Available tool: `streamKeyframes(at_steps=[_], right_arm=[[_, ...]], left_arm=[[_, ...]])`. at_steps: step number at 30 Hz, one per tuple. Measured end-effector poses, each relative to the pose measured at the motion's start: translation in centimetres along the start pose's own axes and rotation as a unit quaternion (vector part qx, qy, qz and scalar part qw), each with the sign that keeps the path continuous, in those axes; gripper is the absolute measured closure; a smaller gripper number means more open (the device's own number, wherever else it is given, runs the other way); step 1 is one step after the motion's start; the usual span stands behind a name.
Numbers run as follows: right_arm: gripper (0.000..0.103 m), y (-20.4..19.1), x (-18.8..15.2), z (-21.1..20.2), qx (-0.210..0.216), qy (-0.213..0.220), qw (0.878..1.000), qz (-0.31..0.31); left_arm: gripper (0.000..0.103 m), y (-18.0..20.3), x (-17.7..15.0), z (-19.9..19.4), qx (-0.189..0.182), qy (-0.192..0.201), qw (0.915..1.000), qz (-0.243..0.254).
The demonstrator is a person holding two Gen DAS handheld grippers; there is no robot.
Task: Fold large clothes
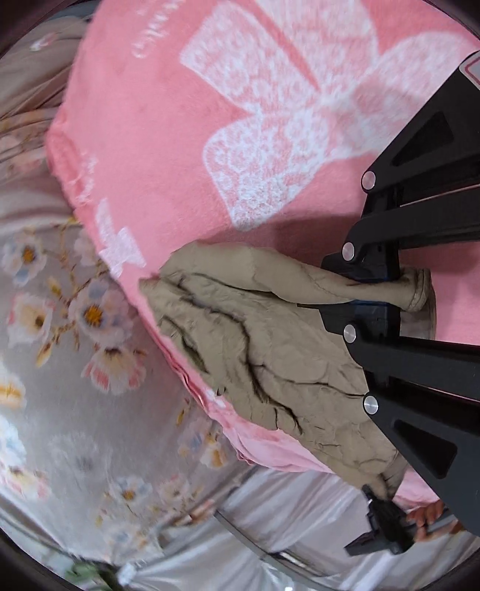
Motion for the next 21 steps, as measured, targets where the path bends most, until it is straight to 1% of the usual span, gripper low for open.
streamKeyframes(at_steps=[1, 2, 4, 5, 6, 7, 8, 9, 10, 11, 13, 14, 15, 16, 17, 18, 19, 20, 21], right_arm=[[0.099, -0.3, -0.6, -1.0, 0.0, 0.003, 1.0, -0.009], [0.099, -0.7, -1.6, -2.9, -0.002, 0.006, 1.0, -0.024], [0.099, -1.5, -3.4, -6.1, -0.016, 0.013, 0.999, -0.049], [0.099, -1.7, -4.2, -7.7, -0.022, 0.018, 0.998, -0.058], [0.099, -2.1, -4.7, -9.1, -0.026, 0.024, 0.997, -0.064], [0.099, -2.5, -5.0, -10.5, -0.026, 0.032, 0.997, -0.07], [0.099, -3.2, -5.3, -12.3, -0.019, 0.043, 0.996, -0.078], [0.099, -3.8, -5.2, -13.1, -0.013, 0.05, 0.995, -0.084], [0.099, -4.3, -5.0, -13.7, -0.011, 0.053, 0.994, -0.09], [0.099, -4.6, -4.7, -13.8, -0.016, 0.052, 0.994, -0.094], [0.099, -4.3, -4.3, -12.7, -0.041, 0.047, 0.993, -0.097], [0.099, -3.8, -4.2, -12.1, -0.043, 0.041, 0.994, -0.091], [0.099, -3.2, -4.3, -11.6, -0.042, 0.034, 0.995, -0.081], [0.099, -2.5, -4.5, -11.2, -0.042, 0.029, 0.996, -0.071], [0.099, -2.0, -4.6, -10.9, -0.046, 0.025, 0.997, -0.065], [0.099, -1.5, -4.8, -10.9, -0.051, 0.022, 0.997, -0.062], [0.099, -1.5, -5.0, -10.7, -0.055, 0.021, 0.996, -0.061], [0.099, -1.4, -5.2, -10.9, -0.059, 0.02, 0.996, -0.062], [0.099, -1.4, -5.3, -11.0, -0.062, 0.018, 0.996, -0.063]], left_arm=[[0.103, -0.1, -0.6, -1.7, -0.003, 0.008, 1.0, 0.003], [0.103, -0.2, -1.1, -3.4, -0.004, 0.016, 0.9999, 0.004], [0.103, -0.4, -2.5, -7.4, -0.01, 0.036, 0.9993, 0.005], [0.103, -0.4, -3.5, -10.4, 0.001, 0.063, 0.998, 0.007], [0.103, -0.3, -3.9, -12.4, 0.009, 0.082, 0.9966, 0.01], [0.103, 0.0, -4.3, -15.3, 0.012, 0.109, 0.9939, 0.017], [0.103, 0.3, -4.5, -16.9, 0.009, 0.123, 0.9921, 0.025], [0.103, 0.5, -4.4, -18.8, 0.015, 0.14, 0.9897, 0.029], [0.103, 0.6, -4.1, -19.6, 0.029, 0.147, 0.9883, 0.027], [0.103, 0.7, -3.8, -19.3, 0.033, 0.139, 0.9893, 0.032], [0.103, 0.4, -3.9, -16.9, 0.041, 0.105, 0.9933, 0.026], [0.103, 0.1, -4.3, -14.3, 0.033, 0.068, 0.9969, 0.022], [0.103, -0.5, -5.0, -12.2, 0.022, 0.038, 0.999, 0.008], [0.103, -0.9, -5.9, -10.7, 0.013, 0.014, 0.9998, -0.005], [0.102, -1.2, -6.8, -8.7, 0.003, -0.018, 0.9997, -0.015], [0.101, -1.7, -8.1, -6.1, -0.005, -0.063, 0.9977, -0.026], [0.093, -1.9, -9.0, -4.9, -0.009, -0.086, 0.9957, -0.032], [0.076, -2.0, -9.9, -4.1, -0.013, -0.101, 0.9941, -0.037], [0.065, -2.3, -11.1, -3.2, -0.02, -0.121, 0.9914, -0.046]])
Point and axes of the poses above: each gripper's, at about its wrist camera, not at the fingertips, and z roughly the way its jaws point, y to its right, x to its top, the point moved 6 cm from there along z, roughly the way its jaws point, and after that the axes turned 13 degrees about -y, right-handed, at the moved point
